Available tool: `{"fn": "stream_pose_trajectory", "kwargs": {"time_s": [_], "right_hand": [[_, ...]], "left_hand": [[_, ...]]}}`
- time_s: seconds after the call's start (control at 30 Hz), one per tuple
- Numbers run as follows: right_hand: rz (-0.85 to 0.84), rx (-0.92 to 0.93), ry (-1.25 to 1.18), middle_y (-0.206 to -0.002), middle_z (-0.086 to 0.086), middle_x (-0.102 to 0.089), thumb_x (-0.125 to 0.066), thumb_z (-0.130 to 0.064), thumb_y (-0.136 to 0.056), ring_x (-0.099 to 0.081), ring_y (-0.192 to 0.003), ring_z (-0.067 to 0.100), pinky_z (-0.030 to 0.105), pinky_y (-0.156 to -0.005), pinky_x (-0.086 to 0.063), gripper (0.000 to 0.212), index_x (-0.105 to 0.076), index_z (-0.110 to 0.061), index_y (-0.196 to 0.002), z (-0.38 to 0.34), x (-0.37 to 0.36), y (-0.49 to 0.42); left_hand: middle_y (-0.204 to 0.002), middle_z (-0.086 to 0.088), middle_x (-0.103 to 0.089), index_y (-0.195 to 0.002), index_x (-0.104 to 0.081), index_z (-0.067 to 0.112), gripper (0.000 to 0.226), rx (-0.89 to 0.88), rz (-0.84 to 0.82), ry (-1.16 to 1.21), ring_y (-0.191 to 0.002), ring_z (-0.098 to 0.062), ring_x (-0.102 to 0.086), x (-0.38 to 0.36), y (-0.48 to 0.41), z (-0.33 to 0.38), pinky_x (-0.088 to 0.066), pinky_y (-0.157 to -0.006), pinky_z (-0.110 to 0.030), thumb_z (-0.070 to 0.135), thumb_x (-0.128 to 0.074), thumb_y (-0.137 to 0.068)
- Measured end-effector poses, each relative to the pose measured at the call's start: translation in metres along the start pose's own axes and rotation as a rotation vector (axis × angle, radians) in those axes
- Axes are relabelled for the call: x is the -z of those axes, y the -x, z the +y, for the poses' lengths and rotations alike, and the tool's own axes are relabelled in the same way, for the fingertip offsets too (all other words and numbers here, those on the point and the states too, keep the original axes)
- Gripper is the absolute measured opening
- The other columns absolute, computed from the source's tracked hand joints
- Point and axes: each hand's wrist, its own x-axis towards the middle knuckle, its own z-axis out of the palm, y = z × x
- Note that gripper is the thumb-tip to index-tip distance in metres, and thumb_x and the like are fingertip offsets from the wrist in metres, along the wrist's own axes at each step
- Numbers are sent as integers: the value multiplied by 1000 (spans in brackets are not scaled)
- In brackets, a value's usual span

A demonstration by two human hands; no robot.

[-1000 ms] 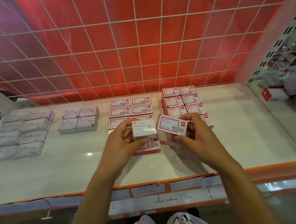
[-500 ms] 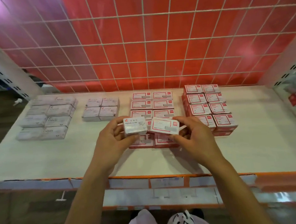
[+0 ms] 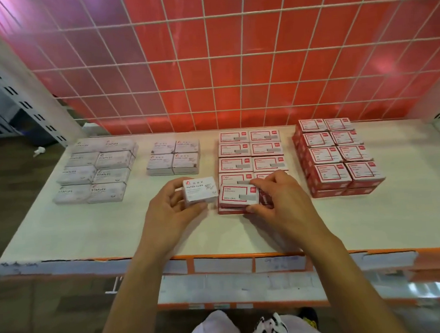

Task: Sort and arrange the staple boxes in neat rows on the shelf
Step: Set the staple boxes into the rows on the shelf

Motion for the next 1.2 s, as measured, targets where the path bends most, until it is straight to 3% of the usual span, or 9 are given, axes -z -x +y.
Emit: {"fn": "stream_pose_trajectory", "kwargs": {"time_s": [0.33,0.5,0.87,1.2], "right_hand": [[-40,-11,142,-117,-1,-45,-63,-38,-86,-42,-112,14,25,-92,-41,53,-48,-22,-135,-7,0,-5],[-4,-5,116,-123,-4,-46,-64,-31,-86,-45,-114,13,26,-94,-43,49,-48,-25,-131,-9,0,-5],[-33,0,143,-119,-4,-47,-61,-36,-90,-43,-114,12,25,-96,-43,54,-43,-28,-140,-7,0,-3],[1,-55,134,-123,-4,-47,-62,-37,-89,-43,-118,13,27,-98,-42,50,-48,-28,-136,-11,-5,0]], "left_hand": [[-106,10,-71,-114,-58,27,47,11,-31,13,-97,-6,-67,4,0,-1,-55,-78,-19,3,-75,-77],[-107,11,-71,-113,-58,28,47,21,-25,25,-97,-5,-67,2,-1,-2,-54,-76,-16,3,-75,-77],[-107,11,-70,-114,-57,28,47,31,-34,23,-98,-6,-67,2,-3,-2,-54,-75,-16,4,-75,-78],[-109,9,-70,-120,-56,24,50,23,-75,17,-98,-5,-67,5,-8,-4,-53,-74,-15,4,-75,-78]]}}
